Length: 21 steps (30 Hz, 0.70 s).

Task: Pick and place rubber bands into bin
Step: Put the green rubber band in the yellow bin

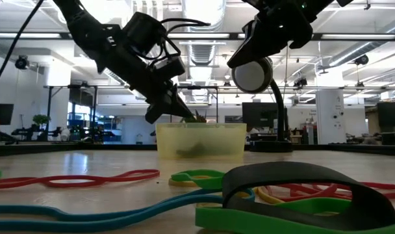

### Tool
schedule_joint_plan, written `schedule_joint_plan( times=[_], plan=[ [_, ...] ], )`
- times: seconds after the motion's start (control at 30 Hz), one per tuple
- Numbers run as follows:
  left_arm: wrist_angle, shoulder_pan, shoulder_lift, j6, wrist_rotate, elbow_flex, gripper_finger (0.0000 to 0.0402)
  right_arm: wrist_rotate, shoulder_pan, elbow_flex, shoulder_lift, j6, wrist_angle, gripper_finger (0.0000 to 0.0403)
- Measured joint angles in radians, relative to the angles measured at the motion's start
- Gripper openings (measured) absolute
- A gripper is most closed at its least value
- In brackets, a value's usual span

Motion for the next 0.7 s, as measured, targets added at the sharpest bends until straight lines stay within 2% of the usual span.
schedule_joint_plan(
  times=[0.47, 0.7],
  plan=[
    [0.0, 0.0, -0.001, 0.002, 0.003, 0.0, 0.0001, 0.0, 0.0, 0.0, 0.0, 0.008, 0.0, 0.0056],
    [0.0, 0.0, -0.001, 0.002, 0.003, 0.0, 0.0049, 0.0, 0.0, 0.0, 0.0, 0.007, 0.0, 0.0056]
  ],
)
